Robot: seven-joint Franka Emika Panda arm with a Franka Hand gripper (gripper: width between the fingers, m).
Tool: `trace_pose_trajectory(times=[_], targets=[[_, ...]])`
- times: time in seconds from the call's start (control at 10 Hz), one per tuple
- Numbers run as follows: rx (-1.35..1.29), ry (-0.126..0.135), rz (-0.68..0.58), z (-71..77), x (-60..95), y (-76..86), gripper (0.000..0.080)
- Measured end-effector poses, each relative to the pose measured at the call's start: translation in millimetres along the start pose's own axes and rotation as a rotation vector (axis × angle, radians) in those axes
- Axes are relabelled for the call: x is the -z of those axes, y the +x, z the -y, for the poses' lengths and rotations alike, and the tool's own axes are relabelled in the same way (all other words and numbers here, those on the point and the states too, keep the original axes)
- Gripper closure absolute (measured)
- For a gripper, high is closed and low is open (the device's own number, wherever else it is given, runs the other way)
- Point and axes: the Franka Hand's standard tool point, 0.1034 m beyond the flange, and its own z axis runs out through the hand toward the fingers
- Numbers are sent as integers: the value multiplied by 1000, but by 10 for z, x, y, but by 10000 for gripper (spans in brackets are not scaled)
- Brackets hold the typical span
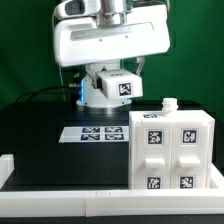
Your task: Assemble cabinet
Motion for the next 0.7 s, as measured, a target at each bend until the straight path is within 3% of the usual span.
trace_pose_trajectory(times=[0.4, 0.5, 0.7], targets=[[20, 18, -27, 404, 138, 655, 243], [37, 19, -25, 445, 104, 746, 243], [33, 19, -22, 429, 88, 722, 243]])
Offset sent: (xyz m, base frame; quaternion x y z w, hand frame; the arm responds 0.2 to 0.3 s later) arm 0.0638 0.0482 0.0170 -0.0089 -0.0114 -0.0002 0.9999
